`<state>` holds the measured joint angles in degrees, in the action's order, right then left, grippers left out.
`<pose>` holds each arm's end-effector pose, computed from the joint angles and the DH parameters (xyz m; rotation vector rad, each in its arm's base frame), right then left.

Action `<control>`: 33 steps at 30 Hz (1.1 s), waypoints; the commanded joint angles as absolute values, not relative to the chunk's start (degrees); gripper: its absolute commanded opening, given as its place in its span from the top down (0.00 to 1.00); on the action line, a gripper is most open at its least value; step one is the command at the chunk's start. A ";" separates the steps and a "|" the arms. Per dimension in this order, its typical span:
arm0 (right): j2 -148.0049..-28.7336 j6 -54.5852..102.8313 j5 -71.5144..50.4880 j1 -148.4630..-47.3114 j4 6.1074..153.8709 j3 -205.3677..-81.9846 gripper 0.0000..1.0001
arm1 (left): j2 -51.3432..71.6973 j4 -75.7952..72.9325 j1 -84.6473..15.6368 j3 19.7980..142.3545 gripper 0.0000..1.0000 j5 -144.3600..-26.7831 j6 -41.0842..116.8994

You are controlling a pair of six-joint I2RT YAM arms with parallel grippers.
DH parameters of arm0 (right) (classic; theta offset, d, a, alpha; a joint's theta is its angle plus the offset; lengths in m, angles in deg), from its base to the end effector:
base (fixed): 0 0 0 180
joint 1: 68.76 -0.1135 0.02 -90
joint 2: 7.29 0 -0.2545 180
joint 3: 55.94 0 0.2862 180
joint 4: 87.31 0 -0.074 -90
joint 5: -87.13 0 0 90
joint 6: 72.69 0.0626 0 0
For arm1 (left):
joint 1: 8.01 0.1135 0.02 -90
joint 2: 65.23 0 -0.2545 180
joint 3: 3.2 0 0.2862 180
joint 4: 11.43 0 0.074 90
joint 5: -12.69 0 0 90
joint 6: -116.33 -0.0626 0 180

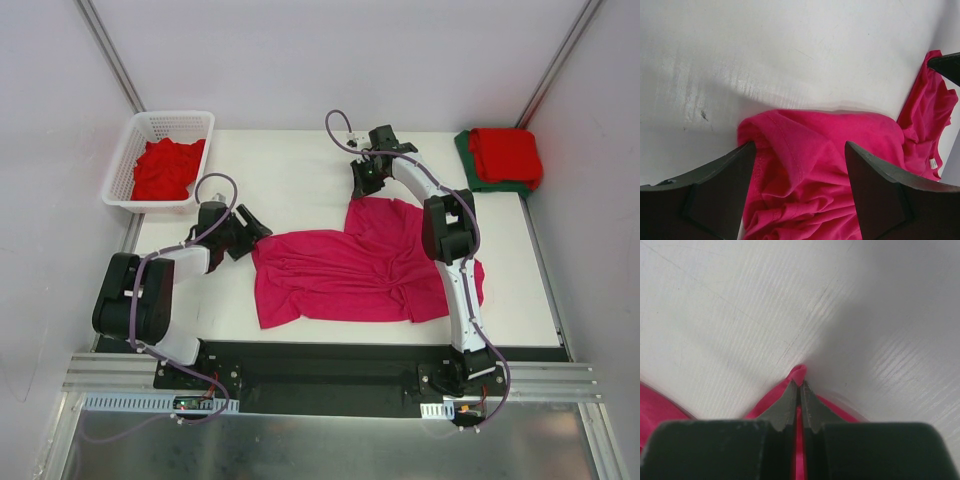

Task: Fold and stack the t-shirts
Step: Flatten out the tshirt

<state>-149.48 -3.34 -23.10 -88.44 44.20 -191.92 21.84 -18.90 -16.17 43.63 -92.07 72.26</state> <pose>0.5410 0.2165 0.1302 -0.9912 2.2890 0.4375 0.3329 -0.0638 0.1100 -0.5731 2.1627 -0.8111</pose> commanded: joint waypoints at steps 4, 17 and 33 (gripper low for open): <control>-148.44 -4.75 -22.74 -88.18 43.32 -191.62 0.99 | 23.71 -21.56 -15.30 45.64 0.28 -92.43 72.38; -148.44 -4.66 -22.91 -88.10 43.32 -191.62 0.99 | 29.25 -20.95 -14.07 50.21 0.31 -90.58 71.24; -148.53 -4.66 -23.00 -88.10 43.32 -191.70 0.98 | 36.11 -18.93 -13.89 58.30 0.50 -89.62 70.54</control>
